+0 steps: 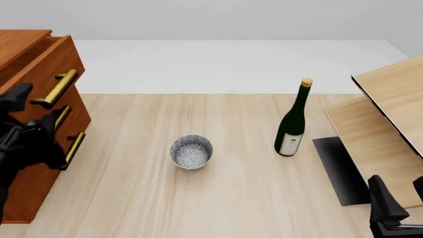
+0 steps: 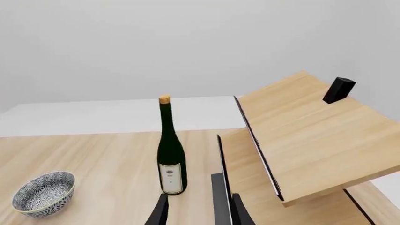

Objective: Close the bottom drawer of the cabinet and open the top drawer.

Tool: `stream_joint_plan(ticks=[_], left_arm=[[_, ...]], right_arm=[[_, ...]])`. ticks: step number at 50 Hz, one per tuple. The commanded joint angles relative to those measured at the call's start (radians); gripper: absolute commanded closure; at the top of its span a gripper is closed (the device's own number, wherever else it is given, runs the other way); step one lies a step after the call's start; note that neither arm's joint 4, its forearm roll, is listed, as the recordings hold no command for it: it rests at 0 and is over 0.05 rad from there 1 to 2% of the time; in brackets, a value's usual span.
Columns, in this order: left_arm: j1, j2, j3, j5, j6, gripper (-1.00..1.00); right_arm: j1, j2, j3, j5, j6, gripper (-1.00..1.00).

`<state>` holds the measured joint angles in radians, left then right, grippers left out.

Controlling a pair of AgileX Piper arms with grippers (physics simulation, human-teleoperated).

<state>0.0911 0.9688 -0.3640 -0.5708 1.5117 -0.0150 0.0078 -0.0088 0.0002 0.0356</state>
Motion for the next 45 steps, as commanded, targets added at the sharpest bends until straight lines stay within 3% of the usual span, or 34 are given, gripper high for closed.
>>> stream_joint_plan(ticks=[1, 10, 11, 16, 24, 29, 31, 34, 40, 43, 45], left_arm=[[-0.016, -0.063, 0.013, 0.051, -0.013, -1.0], [-0.028, -0.112, -0.001, 0.104, -0.017, -1.0], [-0.033, -0.137, -0.028, 0.156, -0.04, -1.0], [-0.039, -0.17, -0.06, 0.209, -0.05, -1.0], [-0.068, -0.172, -0.205, 0.388, -0.17, -1.0], [-0.073, -0.156, -0.237, 0.39, -0.167, -1.0], [-0.086, -0.148, -0.291, 0.455, -0.215, -1.0], [-0.086, -0.133, -0.307, 0.448, -0.214, -1.0], [-0.096, -0.084, -0.438, 0.582, -0.346, -1.0], [-0.087, -0.046, -0.541, 0.687, -0.45, -1.0], [-0.064, -0.04, -0.568, 0.702, -0.472, -1.0]], right_arm=[[-0.003, -0.003, 0.0, 0.002, 0.003, -1.0], [-0.009, -0.005, -0.001, 0.003, 0.004, -1.0], [-0.01, -0.006, -0.002, 0.003, 0.005, -1.0], [-0.011, -0.006, -0.002, 0.002, 0.007, -1.0], [-0.014, -0.006, -0.003, 0.002, 0.009, -1.0], [-0.019, -0.006, -0.004, 0.002, 0.01, -1.0], [-0.022, -0.005, -0.004, 0.001, 0.012, -1.0], [-0.024, -0.005, -0.004, 0.001, 0.014, -1.0], [-0.025, -0.005, -0.005, 0.001, 0.017, -1.0], [-0.026, -0.005, -0.005, 0.001, 0.018, -1.0], [-0.026, -0.004, -0.004, 0.0, 0.018, -1.0]])
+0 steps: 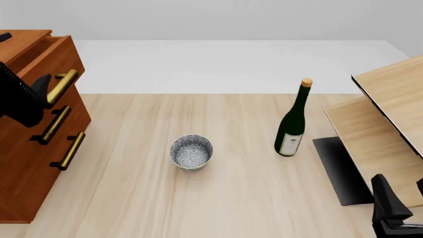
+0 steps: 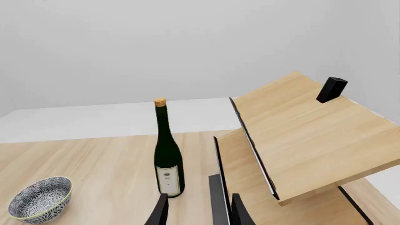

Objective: Close the bottom drawer of the cabinet and open the top drawer.

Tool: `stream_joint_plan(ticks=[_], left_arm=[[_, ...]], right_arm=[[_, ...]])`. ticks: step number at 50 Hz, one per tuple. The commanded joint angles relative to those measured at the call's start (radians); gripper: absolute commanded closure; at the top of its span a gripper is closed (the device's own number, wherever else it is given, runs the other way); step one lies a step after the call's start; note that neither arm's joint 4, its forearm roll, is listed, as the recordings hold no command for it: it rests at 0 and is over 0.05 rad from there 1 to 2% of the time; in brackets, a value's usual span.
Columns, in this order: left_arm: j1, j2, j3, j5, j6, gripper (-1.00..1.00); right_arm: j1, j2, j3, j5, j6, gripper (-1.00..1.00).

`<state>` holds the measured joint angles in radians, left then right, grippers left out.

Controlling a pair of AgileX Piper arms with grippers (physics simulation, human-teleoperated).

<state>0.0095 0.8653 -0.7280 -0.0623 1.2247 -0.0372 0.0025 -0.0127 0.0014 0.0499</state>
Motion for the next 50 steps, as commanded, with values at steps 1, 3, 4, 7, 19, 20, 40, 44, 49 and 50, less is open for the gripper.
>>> stream_joint_plan(ticks=[1, 3, 4, 7, 19, 20, 40, 44, 49, 50], left_arm=[[0.02, 0.08, -0.244, 0.25, -0.227, -1.0], [0.016, 0.089, -0.285, 0.308, -0.269, -1.0], [0.018, 0.108, -0.339, 0.372, -0.322, -1.0], [0.021, 0.124, -0.393, 0.432, -0.372, -1.0], [-0.003, 0.253, -0.591, 0.697, -0.688, -1.0], [-0.01, 0.25, -0.585, 0.696, -0.682, -1.0], [0.037, 0.309, -0.666, 0.779, -0.842, -1.0], [0.039, 0.312, -0.659, 0.778, -0.851, -1.0], [0.047, 0.319, -0.643, 0.771, -0.869, -1.0], [0.05, 0.321, -0.64, 0.77, -0.873, -1.0]], right_arm=[[-0.005, 0.001, 0.0, -0.001, 0.004, -1.0], [-0.007, 0.001, 0.0, -0.001, 0.004, -1.0], [-0.008, 0.001, 0.0, -0.001, 0.004, -1.0], [-0.007, 0.001, 0.0, -0.001, 0.003, -1.0], [-0.004, 0.001, 0.001, -0.002, 0.0, -1.0], [-0.004, 0.001, 0.001, -0.002, 0.0, -1.0], [0.0, 0.003, 0.002, -0.003, -0.006, -1.0], [0.001, 0.004, 0.001, -0.004, -0.007, -1.0], [0.003, 0.004, 0.001, -0.004, -0.007, -1.0], [0.003, 0.004, 0.001, -0.003, -0.007, -1.0]])
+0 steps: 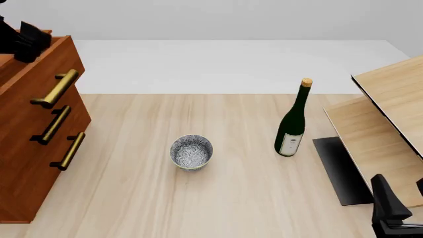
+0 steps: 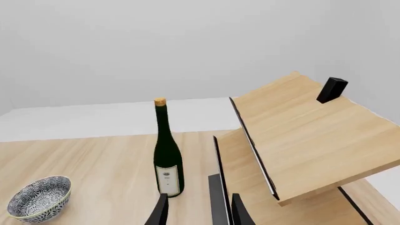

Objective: Close the bottom drawer of the cabinet and open the top drawer.

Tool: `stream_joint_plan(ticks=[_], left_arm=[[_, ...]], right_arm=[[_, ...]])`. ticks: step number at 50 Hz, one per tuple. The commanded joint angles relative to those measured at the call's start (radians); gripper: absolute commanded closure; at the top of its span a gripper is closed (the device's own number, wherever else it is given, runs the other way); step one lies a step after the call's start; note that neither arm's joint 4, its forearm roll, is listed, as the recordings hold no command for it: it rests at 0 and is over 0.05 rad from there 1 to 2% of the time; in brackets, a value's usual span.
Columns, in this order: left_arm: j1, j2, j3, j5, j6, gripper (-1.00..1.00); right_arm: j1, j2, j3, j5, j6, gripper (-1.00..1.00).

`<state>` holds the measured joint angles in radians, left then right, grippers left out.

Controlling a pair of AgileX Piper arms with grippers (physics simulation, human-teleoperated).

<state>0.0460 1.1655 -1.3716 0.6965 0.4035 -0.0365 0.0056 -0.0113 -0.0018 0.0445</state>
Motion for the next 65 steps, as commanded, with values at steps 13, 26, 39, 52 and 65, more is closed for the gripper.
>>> stream_joint_plan(ticks=[13, 26, 39, 52, 65], left_arm=[[0.033, 0.017, 0.068, -0.02, -0.076, -1.0], [0.041, 0.021, 0.104, -0.041, -0.089, -1.0], [0.079, 0.01, 0.115, -0.06, -0.063, -1.0], [0.092, 0.013, 0.153, -0.081, -0.074, -1.0], [0.091, 0.021, 0.192, -0.102, -0.102, -1.0]], right_arm=[[0.005, -0.003, 0.001, 0.003, -0.004, -1.0], [0.006, -0.004, 0.001, 0.003, -0.004, -1.0], [0.009, -0.004, 0.002, 0.003, -0.006, -1.0], [0.009, -0.003, 0.002, 0.003, -0.006, -1.0], [0.009, -0.003, 0.002, 0.003, -0.006, -1.0]])
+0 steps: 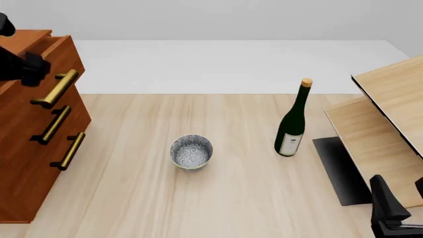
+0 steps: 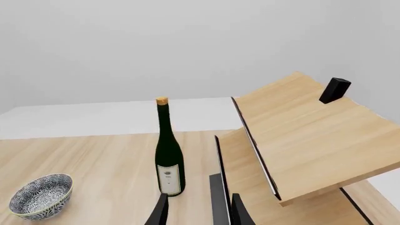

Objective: Close the bottom drawer of the cabinet and open the top drawer.

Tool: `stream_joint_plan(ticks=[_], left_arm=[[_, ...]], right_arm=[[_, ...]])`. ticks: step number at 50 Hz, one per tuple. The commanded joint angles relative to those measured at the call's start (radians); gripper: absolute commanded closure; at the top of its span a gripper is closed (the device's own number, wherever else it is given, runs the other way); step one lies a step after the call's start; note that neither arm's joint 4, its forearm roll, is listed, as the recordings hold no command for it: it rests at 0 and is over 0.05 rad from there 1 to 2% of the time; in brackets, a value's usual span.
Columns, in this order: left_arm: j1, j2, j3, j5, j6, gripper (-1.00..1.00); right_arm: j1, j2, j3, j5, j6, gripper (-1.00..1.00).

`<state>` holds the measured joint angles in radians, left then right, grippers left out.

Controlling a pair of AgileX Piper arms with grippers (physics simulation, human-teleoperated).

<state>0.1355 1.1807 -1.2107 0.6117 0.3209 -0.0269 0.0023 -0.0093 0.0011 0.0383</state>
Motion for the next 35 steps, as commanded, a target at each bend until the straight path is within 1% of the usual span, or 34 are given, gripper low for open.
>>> stream_joint_plan(ticks=[1, 7, 17, 35], left_arm=[[0.003, 0.005, 0.037, -0.021, -0.018, -1.0], [0.002, 0.007, 0.056, -0.029, -0.034, -1.0], [0.019, -0.003, 0.084, -0.042, -0.038, -1.0], [0.023, -0.008, 0.101, -0.048, -0.043, -1.0]], right_arm=[[-0.001, 0.0, 0.0, 0.0, 0.0, -1.0], [-0.001, 0.0, 0.0, 0.0, 0.0, -1.0], [0.0, -0.001, -0.001, 0.001, -0.001, -1.0], [-0.001, -0.001, -0.002, 0.001, 0.001, -1.0]])
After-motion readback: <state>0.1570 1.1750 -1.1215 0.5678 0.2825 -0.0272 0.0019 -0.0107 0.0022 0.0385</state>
